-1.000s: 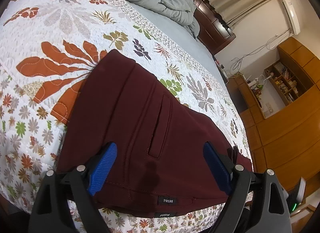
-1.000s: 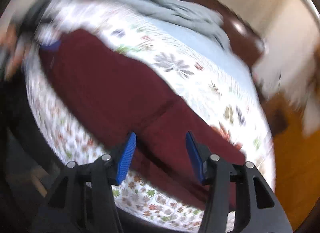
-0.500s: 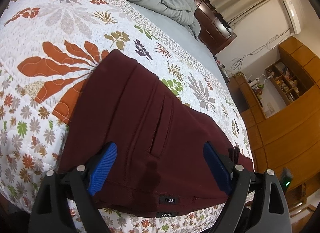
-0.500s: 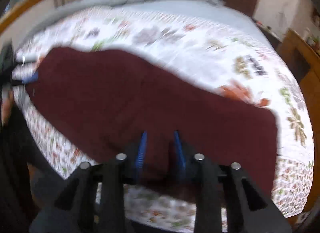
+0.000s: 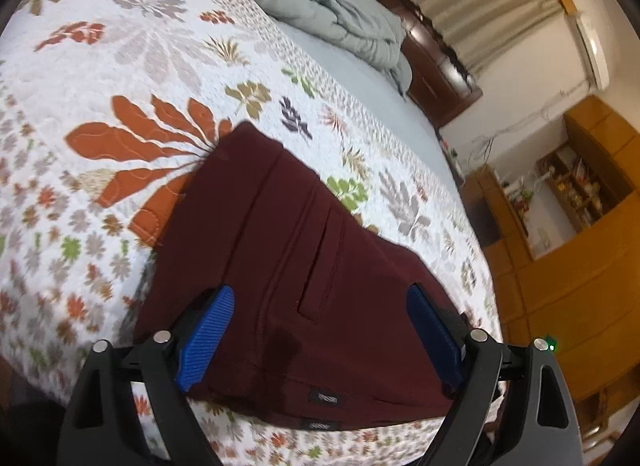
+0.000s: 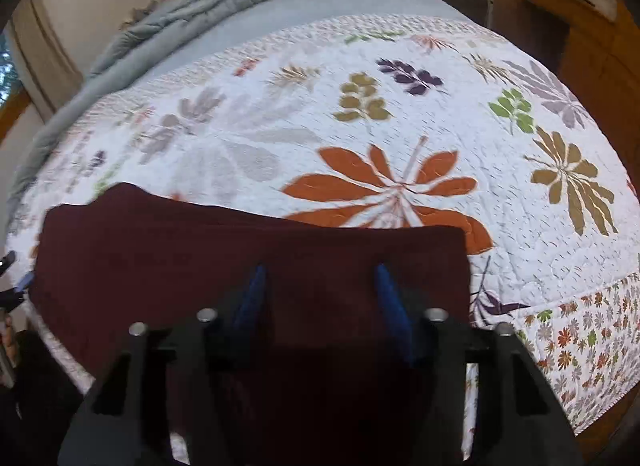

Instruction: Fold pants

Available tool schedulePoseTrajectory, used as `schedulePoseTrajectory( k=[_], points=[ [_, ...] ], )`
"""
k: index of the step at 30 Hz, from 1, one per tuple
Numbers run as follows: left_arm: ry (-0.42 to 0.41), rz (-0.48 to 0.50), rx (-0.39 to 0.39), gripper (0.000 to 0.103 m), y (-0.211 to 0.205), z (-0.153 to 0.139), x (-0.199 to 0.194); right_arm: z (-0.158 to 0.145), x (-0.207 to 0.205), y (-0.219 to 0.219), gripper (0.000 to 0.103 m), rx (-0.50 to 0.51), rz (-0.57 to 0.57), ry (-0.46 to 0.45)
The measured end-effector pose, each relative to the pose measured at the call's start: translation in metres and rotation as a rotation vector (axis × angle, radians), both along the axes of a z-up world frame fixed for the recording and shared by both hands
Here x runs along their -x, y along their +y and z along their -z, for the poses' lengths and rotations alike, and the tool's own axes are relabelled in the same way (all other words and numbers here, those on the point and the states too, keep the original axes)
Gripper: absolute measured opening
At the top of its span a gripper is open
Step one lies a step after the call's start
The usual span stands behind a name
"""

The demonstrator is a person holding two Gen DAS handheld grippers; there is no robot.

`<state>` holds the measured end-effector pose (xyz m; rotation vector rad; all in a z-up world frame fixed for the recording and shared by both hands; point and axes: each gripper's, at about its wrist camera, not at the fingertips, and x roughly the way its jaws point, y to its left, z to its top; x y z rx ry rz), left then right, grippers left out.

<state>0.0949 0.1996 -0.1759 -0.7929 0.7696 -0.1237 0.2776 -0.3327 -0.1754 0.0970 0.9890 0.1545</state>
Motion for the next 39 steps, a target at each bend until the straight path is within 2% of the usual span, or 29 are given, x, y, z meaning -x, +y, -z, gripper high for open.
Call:
schedulePoseTrajectory(
  k=[3,7,8,9,10,11,12,13,15,17,19,20,22,25,29,39],
  points=[
    [-0.024,-0.054,-0.014,0.088,0.002,-0.012,0.018,-0.015,0.012,0.019,0.04,-0.005,-0.051,-0.022],
    [-0.017,-0.153,0.067,0.088,0.003,-0.017,0.047,0.0,0.021,0.071,0.04,0.039,-0.195,0.025],
    [-0.015,-0.17,0.076,0.088,0.003,-0.018,0.052,0.007,0.022,0.083,0.043,0.056,-0.23,0.047],
    [-0.008,-0.198,0.087,0.088,0.002,-0.019,0.059,0.015,0.024,0.097,0.053,0.102,-0.256,0.059],
    [0.002,-0.219,0.098,0.088,0.002,-0.018,0.064,0.017,0.026,0.108,0.054,0.141,-0.27,0.048],
    [0.017,-0.238,0.113,0.088,0.003,-0.015,0.068,0.015,0.026,0.119,0.053,0.16,-0.293,0.048],
    [0.039,-0.263,0.141,0.088,0.004,-0.011,0.071,0.011,0.026,0.126,0.045,0.156,-0.314,0.052],
    [0.054,-0.285,0.162,0.088,0.006,-0.006,0.074,0.005,0.025,0.133,0.041,0.132,-0.341,0.058],
    [0.101,-0.313,0.187,0.088,0.007,0.007,0.074,-0.012,0.016,0.153,0.042,0.069,-0.417,0.08],
    [0.129,-0.305,0.212,0.088,0.005,0.019,0.071,-0.034,0.003,0.177,0.048,-0.007,-0.504,0.101],
    [0.152,-0.313,0.254,0.088,0.006,0.032,0.067,-0.051,-0.015,0.203,0.059,-0.095,-0.596,0.157],
    [0.154,-0.313,0.269,0.088,0.007,0.036,0.065,-0.061,-0.026,0.223,0.061,-0.128,-0.653,0.185],
    [0.151,-0.326,0.288,0.088,0.01,0.043,0.061,-0.074,-0.04,0.255,0.069,-0.171,-0.734,0.238],
    [0.167,-0.351,0.307,0.088,0.016,0.051,0.054,-0.082,-0.06,0.302,0.073,-0.196,-0.834,0.314],
    [0.207,-0.368,0.372,0.088,0.025,0.073,0.045,-0.074,-0.094,0.367,0.076,-0.161,-0.937,0.418],
    [0.149,-0.395,0.415,0.088,0.032,0.075,0.035,-0.032,-0.132,0.479,0.081,0.029,-1.17,0.547]
  ],
)
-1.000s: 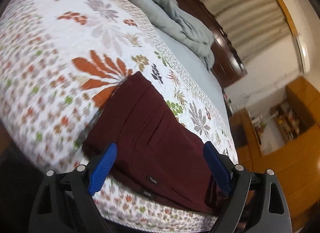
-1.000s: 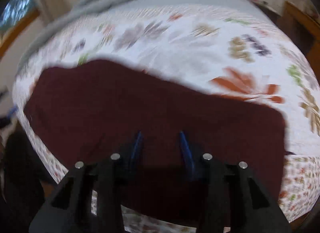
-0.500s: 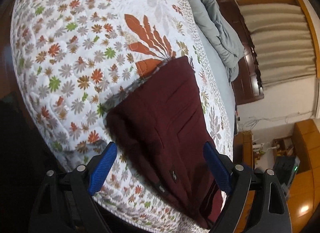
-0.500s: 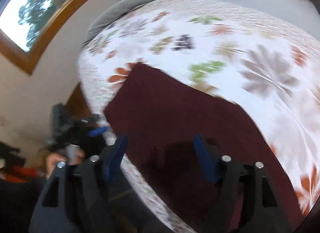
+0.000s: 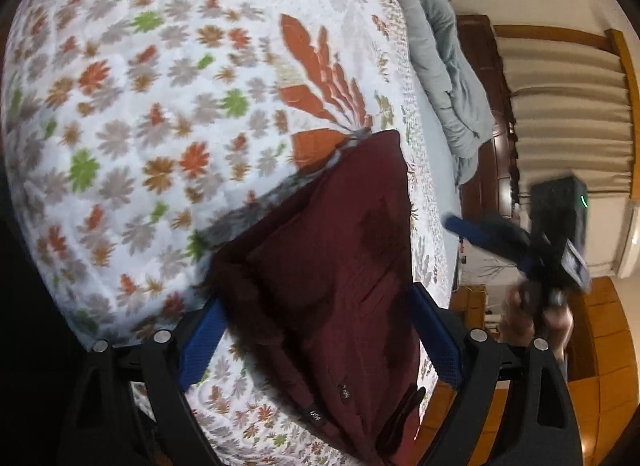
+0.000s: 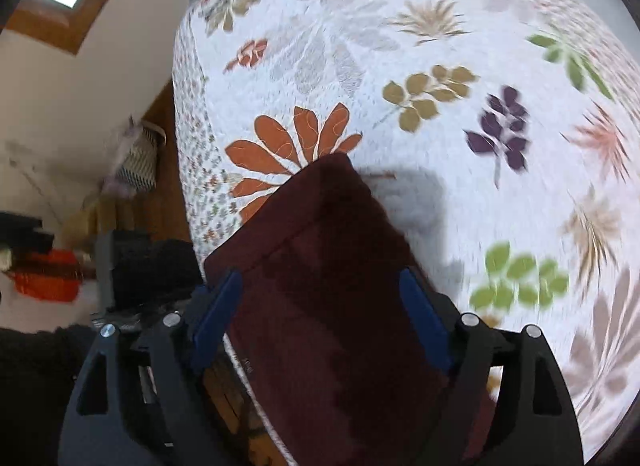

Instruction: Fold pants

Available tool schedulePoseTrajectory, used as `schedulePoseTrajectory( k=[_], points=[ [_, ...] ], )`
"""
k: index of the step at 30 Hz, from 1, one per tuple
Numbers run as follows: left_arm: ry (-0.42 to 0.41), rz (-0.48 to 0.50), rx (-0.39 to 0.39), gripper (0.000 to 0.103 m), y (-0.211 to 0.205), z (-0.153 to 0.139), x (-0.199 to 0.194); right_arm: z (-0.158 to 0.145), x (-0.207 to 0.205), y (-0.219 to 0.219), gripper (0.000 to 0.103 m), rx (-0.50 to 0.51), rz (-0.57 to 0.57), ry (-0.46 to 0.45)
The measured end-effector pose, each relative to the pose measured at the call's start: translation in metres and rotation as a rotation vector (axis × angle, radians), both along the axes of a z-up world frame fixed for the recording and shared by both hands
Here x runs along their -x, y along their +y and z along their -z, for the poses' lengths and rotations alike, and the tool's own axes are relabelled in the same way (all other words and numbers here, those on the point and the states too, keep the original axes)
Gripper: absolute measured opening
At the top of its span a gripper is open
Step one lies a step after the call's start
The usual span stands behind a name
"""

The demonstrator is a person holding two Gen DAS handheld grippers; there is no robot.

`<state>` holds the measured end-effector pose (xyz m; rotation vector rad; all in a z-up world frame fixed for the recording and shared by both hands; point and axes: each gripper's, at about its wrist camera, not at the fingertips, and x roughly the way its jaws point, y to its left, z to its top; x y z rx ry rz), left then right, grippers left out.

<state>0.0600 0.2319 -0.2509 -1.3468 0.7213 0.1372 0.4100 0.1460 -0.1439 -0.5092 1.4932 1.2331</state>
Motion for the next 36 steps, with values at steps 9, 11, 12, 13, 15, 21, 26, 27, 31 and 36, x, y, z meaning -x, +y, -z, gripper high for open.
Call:
schedulePoseTrajectory(
  k=[9,11,12,13,15,21,26,27,31,36],
  points=[
    [0.007,-0.018,0.006,0.088,0.002,0.01,0.004,0.05,-0.014,0.048,0.082,0.105,-0.178,0.037],
    [0.017,-0.013,-0.004,0.088,0.001,0.009,0.002,0.064,-0.016,0.053,0.082,0.119,-0.192,0.073],
    [0.022,-0.012,-0.003,0.088,0.001,0.009,0.001,0.071,-0.015,0.056,0.082,0.127,-0.205,0.093],
    [0.027,-0.008,-0.004,0.088,0.001,0.008,0.0,0.075,-0.013,0.058,0.087,0.134,-0.221,0.106],
    [0.037,0.005,-0.009,0.088,0.001,0.008,-0.007,0.084,-0.009,0.065,0.092,0.143,-0.25,0.123],
    [0.045,0.038,-0.006,0.087,0.005,0.008,-0.017,0.081,-0.009,0.079,0.087,0.15,-0.288,0.15],
    [0.042,0.054,-0.001,0.083,0.01,0.009,-0.022,0.078,0.0,0.09,0.075,0.183,-0.332,0.152],
    [0.054,0.06,-0.011,0.079,0.01,0.009,-0.022,0.079,0.001,0.091,0.073,0.191,-0.334,0.146],
    [0.089,0.077,-0.042,0.056,0.017,0.009,-0.016,0.073,0.005,0.091,0.054,0.206,-0.33,0.12],
    [0.085,0.09,-0.071,0.045,0.02,0.005,-0.011,0.059,0.013,0.089,0.034,0.203,-0.316,0.067]
  ],
)
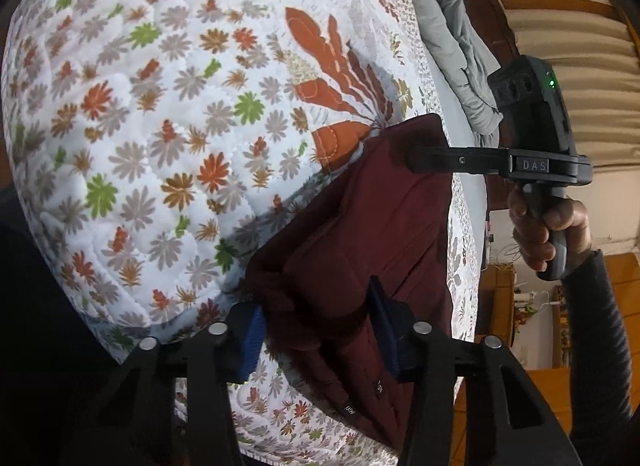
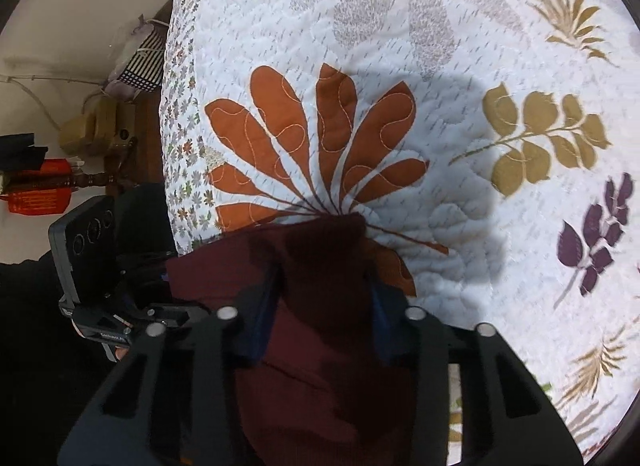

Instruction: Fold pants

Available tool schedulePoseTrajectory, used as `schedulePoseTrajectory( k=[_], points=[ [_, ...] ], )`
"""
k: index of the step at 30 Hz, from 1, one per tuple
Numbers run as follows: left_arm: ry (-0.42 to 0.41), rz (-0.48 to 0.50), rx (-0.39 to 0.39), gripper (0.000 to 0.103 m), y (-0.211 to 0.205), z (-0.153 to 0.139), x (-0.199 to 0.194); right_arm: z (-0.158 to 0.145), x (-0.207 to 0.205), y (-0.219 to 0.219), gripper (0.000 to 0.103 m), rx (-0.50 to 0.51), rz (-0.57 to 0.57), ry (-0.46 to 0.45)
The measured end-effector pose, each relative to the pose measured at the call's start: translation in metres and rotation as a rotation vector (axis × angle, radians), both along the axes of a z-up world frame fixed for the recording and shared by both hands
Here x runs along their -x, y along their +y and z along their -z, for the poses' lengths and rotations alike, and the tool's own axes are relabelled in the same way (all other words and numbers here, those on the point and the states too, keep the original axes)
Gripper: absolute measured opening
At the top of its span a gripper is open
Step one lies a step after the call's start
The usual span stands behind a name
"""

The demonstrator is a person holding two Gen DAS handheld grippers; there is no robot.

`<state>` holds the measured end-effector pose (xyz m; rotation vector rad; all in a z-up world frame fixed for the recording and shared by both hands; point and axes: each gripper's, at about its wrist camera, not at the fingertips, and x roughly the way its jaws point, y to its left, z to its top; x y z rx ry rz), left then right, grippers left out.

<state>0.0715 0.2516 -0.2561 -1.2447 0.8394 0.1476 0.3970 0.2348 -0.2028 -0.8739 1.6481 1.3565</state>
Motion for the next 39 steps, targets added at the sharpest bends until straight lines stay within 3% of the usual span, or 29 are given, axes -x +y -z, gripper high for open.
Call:
schedulePoseTrajectory(
  k=[10,39],
  points=[
    [-0.086,0.049,-0.106,0.033,-0.014,-0.04,0.001,-0.046,0.015,-0.018,0.025,-0.063,0.009,-0.1],
    [-0.316,0.222,-0.333,0.031,-0.086,-0.168,0.0,-0.195,0.048,-0.129,0.023,-0.202,0.135,-0.387]
  ],
)
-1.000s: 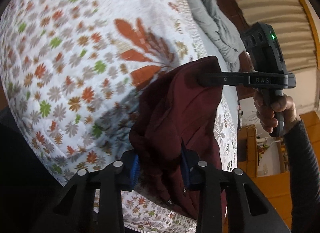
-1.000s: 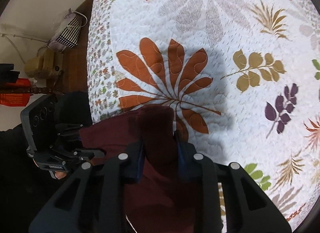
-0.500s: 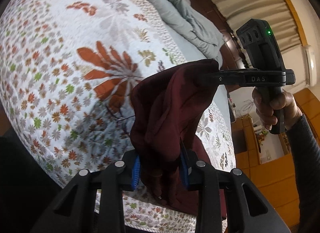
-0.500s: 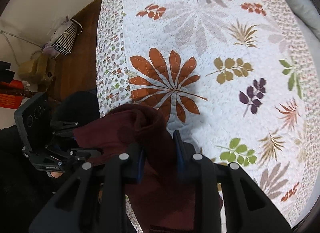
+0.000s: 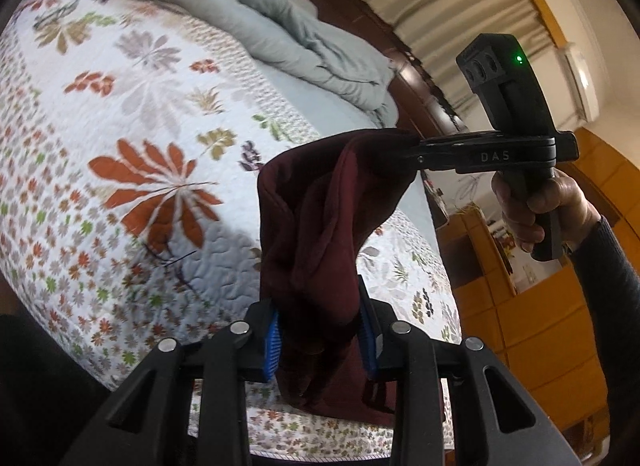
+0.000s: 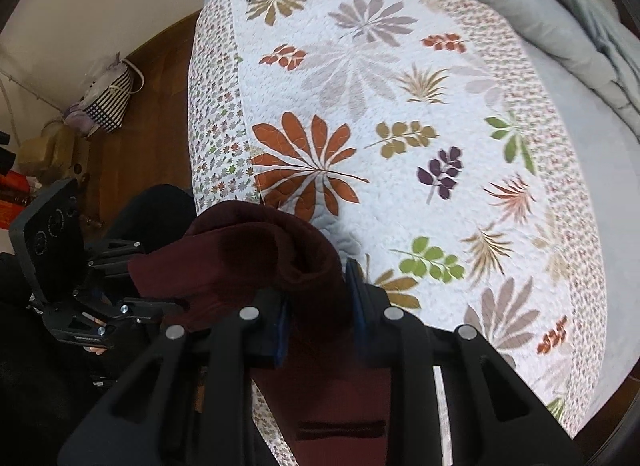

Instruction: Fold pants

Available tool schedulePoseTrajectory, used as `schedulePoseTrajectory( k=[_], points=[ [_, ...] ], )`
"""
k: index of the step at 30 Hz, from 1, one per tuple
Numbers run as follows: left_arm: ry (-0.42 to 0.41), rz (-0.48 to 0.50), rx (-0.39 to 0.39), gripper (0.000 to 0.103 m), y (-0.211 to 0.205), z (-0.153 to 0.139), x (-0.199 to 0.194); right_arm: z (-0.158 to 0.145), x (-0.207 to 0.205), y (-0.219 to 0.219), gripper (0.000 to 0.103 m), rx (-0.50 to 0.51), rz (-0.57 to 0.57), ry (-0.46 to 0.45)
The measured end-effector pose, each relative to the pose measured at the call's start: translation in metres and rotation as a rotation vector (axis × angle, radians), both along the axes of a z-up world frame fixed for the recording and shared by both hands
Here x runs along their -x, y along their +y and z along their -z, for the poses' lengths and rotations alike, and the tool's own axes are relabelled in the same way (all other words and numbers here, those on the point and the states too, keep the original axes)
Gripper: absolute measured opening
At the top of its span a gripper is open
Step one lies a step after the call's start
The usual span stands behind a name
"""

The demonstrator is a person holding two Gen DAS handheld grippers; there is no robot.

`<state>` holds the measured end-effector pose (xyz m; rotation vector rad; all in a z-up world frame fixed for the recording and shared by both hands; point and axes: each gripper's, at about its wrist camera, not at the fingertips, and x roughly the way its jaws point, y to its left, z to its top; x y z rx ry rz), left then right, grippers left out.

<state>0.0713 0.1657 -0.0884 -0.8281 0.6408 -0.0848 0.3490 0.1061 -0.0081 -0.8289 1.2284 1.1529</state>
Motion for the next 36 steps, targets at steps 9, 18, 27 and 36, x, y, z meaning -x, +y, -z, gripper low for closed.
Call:
schedulePoseTrajectory(
  k=[9,18,27,36],
  points=[
    [-0.053,0.08,-0.067,0.031,-0.034,-0.037,-0.001,-0.037,0.009,-0.047,0.017,-0.048,0.069,-0.072],
    [-0.107,0.153,-0.117,0.031,-0.064,-0.067,-0.001,-0.064,0.021,-0.097,0.014,-0.071,0.137,-0.134],
    [-0.146,0.227,-0.17,0.031,-0.099,-0.093,-0.006,-0.083,0.025,-0.144,0.014,-0.099,0.199,-0.171],
    [-0.167,0.287,-0.208,0.031,-0.13,-0.11,-0.007,-0.093,0.031,-0.185,0.014,-0.127,0.239,-0.193]
  ],
)
